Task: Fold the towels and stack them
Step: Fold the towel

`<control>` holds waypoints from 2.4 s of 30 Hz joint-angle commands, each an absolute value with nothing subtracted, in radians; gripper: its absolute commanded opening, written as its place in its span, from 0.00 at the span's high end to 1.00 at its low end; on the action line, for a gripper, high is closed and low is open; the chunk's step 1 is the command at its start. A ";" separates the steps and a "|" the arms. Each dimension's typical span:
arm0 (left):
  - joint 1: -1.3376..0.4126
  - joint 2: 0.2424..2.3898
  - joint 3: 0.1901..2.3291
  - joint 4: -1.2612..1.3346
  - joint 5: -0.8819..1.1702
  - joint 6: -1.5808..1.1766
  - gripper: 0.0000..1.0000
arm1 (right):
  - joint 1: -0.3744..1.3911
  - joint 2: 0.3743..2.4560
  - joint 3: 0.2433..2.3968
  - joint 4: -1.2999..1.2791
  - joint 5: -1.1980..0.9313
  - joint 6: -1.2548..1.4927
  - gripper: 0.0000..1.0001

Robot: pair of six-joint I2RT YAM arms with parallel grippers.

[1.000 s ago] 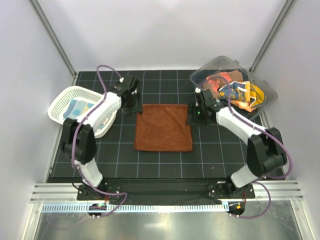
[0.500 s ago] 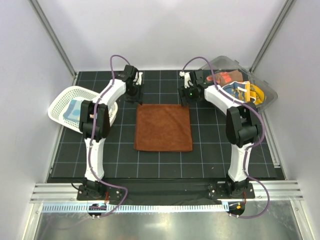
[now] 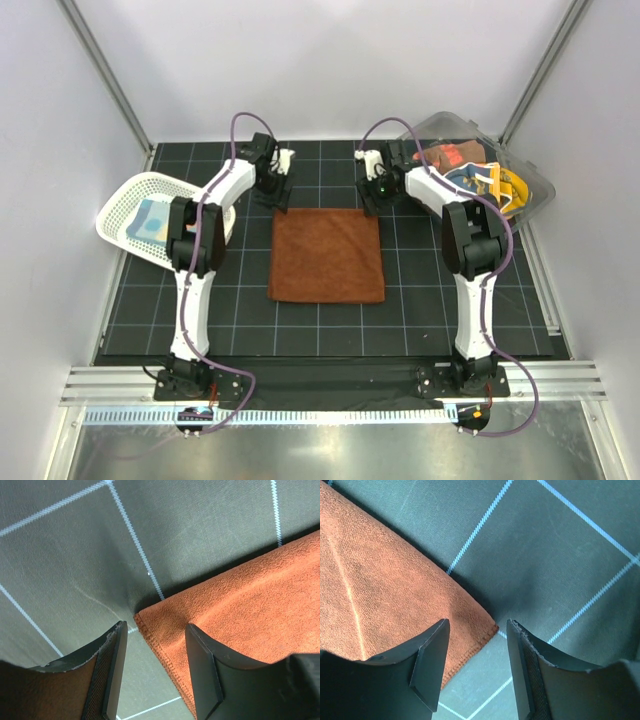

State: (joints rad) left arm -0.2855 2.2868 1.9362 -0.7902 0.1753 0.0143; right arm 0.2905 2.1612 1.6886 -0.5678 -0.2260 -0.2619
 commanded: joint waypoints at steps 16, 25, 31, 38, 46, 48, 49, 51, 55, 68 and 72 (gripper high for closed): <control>-0.267 2.373 2.105 -0.874 0.270 0.123 0.64 | 0.268 2.192 1.752 -0.595 -0.288 -0.314 0.48; -0.267 2.307 2.071 -0.885 0.206 0.143 0.49 | 0.265 2.195 1.755 -0.609 -0.299 -0.313 0.49; -0.268 2.284 2.039 -0.873 0.193 0.149 0.47 | 0.264 2.195 1.758 -0.611 -0.301 -0.310 0.50; -0.267 2.247 2.010 -0.839 0.181 0.126 0.46 | 0.265 2.195 1.761 -0.618 -0.296 -0.310 0.52; -0.259 2.246 2.003 -0.831 0.207 0.124 0.44 | 0.265 2.203 1.767 -0.615 -0.284 -0.311 0.53; -0.261 2.259 2.009 -0.848 0.219 0.129 0.47 | 0.265 2.206 1.770 -0.620 -0.281 -0.314 0.53; -0.261 2.276 2.016 -0.856 0.230 0.132 0.48 | 0.265 2.210 1.776 -0.621 -0.281 -0.314 0.53; -0.261 2.292 2.028 -0.870 0.238 0.135 0.48 | 0.264 2.214 1.779 -0.621 -0.276 -0.316 0.53; -0.259 2.310 2.036 -0.881 0.258 0.150 0.47 | 0.265 2.218 1.786 -0.621 -0.279 -0.322 0.54; -0.261 2.390 2.123 -0.903 0.253 0.184 0.69 | 0.265 2.232 1.799 -0.618 -0.272 -0.341 0.64; -0.258 2.408 2.170 -0.916 0.239 0.180 1.00 | 0.262 2.214 1.764 -0.585 -0.250 -0.341 0.88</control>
State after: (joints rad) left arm -0.2657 2.4096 2.1056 -0.9035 0.2321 0.1677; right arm 0.2661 2.2341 1.7634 -0.6193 -0.2756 -0.3305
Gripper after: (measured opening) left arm 0.034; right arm 0.160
